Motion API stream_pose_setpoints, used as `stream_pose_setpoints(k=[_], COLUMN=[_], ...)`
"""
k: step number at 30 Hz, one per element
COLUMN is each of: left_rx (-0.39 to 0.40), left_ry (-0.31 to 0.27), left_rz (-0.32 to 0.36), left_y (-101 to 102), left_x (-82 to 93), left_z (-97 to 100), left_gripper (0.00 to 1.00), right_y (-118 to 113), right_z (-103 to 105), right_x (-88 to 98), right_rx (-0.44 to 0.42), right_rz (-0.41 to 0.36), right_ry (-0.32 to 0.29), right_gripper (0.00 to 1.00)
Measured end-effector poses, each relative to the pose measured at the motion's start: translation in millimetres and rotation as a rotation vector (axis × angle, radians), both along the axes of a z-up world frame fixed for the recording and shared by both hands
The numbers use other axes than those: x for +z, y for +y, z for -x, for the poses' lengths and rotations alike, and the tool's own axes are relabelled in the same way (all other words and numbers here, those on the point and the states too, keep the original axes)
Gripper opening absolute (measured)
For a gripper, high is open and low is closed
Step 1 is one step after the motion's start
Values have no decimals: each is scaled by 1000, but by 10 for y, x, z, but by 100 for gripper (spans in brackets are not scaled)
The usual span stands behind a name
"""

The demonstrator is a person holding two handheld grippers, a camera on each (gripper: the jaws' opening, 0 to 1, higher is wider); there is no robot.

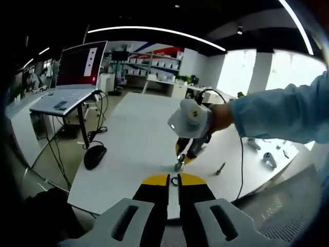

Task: Place the washer onto the threaded stud by aligning its center hole with the stud, sliding it down to the base, and recovering from edge contact or off-axis alignment until the washer reaches the visible bottom stop.

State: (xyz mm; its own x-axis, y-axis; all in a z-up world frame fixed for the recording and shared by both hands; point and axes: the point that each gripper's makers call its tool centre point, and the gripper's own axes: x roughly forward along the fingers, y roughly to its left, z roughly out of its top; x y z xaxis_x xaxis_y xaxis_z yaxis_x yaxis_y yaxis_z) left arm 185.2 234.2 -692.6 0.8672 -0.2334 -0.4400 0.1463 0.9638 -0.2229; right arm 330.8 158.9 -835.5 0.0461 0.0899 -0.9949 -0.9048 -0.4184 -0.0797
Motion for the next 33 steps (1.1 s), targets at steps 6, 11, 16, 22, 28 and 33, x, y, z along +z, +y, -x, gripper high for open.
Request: stream_pose_setpoints(k=[6,11,16,22,28,33], left_rx=[-1,0,-2,0,0,2], left_ry=[5,8,3,2,1,-1], left_rz=[-9,-8,-6,-6,-5,-3], left_y=[4,6,4,6,8,9], left_x=[-9,-14,-7,-5,-4,1], left_z=[1,6,1,-1,-2,-3], left_gripper=[3,3,2,2,2,2], right_y=[117,113,-5,-62,62,287], right_z=[61,131,6,-25,-13,2], right_x=[47,7,21,38,179,463], right_rx=[-62,-45,-53,-71,-133,-182], right_rz=[-53,-95,-101,-137,-258,-447], right_ry=[56,78,55,63,93,78], right_gripper=[2,2,2,2,2,2])
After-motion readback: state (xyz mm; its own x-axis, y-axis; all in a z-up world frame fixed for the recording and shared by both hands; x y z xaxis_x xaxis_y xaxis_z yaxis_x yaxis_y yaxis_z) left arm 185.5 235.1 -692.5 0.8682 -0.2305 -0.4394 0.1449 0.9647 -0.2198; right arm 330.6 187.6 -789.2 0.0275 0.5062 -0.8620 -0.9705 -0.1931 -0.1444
